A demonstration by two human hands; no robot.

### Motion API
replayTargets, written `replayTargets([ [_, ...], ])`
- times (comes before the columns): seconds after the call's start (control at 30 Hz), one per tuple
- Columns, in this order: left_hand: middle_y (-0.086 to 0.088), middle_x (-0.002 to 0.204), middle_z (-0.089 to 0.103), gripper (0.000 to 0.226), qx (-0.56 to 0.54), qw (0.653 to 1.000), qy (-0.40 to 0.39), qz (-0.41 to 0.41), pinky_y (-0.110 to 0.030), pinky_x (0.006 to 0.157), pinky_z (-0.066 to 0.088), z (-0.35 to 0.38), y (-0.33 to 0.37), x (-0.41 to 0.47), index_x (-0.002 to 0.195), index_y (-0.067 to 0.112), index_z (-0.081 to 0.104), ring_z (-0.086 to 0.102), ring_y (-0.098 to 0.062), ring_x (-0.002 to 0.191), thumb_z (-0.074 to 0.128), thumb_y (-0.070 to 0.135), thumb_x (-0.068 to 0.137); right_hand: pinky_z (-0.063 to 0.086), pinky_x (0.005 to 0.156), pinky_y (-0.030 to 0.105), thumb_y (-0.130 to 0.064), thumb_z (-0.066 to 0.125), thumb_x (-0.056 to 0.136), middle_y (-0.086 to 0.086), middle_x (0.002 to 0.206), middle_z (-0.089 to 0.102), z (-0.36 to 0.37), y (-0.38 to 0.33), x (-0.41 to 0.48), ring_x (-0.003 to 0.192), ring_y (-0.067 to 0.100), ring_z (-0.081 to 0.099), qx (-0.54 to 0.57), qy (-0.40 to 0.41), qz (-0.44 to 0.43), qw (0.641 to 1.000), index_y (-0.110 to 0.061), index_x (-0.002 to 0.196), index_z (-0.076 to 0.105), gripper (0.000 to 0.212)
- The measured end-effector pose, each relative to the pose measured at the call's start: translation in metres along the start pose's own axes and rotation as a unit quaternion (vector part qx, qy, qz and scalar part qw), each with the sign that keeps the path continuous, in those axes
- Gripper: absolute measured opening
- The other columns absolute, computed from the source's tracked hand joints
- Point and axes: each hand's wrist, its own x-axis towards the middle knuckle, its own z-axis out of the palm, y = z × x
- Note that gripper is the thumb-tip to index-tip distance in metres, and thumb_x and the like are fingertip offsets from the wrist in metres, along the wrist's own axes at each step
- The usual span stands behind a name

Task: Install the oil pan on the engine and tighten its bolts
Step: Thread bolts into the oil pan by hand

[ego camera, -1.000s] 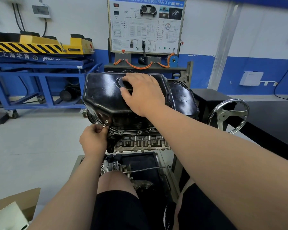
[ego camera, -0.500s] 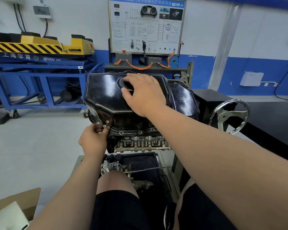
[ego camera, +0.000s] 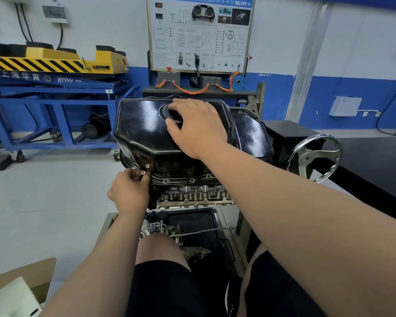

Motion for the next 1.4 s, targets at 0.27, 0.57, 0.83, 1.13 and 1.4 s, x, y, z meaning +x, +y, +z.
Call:
replayTargets([
  [0.27,0.001,0.087,0.062,0.006,0.027,0.999,0.016,0.04,-0.035,0.083,0.027,0.0,-0.002,-0.004,0.082,0.02,0.064,0.058,-0.025,0.089,0.059,0.022,0.084,0.019,0.114,0.04,-0.045,0.041,0.093,-0.008,0.141,0.047,-0.002,0.0,0.0,0.133,0.015,0.035,0.003,-0.004,-0.001,1.0,-0.029,0.131,0.049,0.043],
  [0.57,-0.002,0.084,0.065,0.014,0.068,0.997,0.027,0.036,-0.038,0.082,0.029,0.001,0.0,-0.002,0.079,0.019,0.064,0.057,-0.027,0.088,0.06,0.031,0.085,0.02,0.114,0.04,-0.045,0.041,0.092,-0.009,0.14,0.047,-0.002,0.0,-0.001,0.133,0.015,0.036,0.001,-0.001,-0.002,1.0,-0.029,0.131,0.05,0.043],
  [0.83,-0.006,0.087,0.062,0.013,0.098,0.99,0.047,0.094,-0.041,0.086,0.029,0.003,-0.004,-0.008,0.083,0.013,0.065,0.055,-0.029,0.088,0.06,0.025,0.085,0.02,0.114,0.04,-0.045,0.041,0.093,-0.009,0.142,0.046,0.0,0.0,-0.001,0.134,0.014,0.035,0.003,-0.001,-0.001,1.0,-0.028,0.133,0.049,0.044],
  [1.13,-0.004,0.086,0.063,0.02,0.071,0.99,0.05,0.115,-0.041,0.089,0.03,-0.006,-0.004,-0.007,0.083,0.014,0.069,0.057,-0.027,0.091,0.066,0.034,0.086,0.02,0.113,0.039,-0.044,0.043,0.092,-0.008,0.137,0.05,0.0,0.0,-0.002,0.132,0.014,0.037,0.012,0.012,0.0,1.0,-0.028,0.128,0.052,0.041],
  [1.4,-0.003,0.094,0.066,0.014,0.053,0.987,0.017,0.152,-0.035,0.09,0.024,-0.007,-0.006,-0.007,0.094,0.013,0.069,0.058,-0.025,0.093,0.058,0.02,0.089,0.02,0.114,0.039,-0.044,0.042,0.092,-0.008,0.139,0.049,0.001,0.0,-0.001,0.132,0.014,0.037,0.006,0.011,0.003,1.0,-0.027,0.129,0.052,0.042],
])
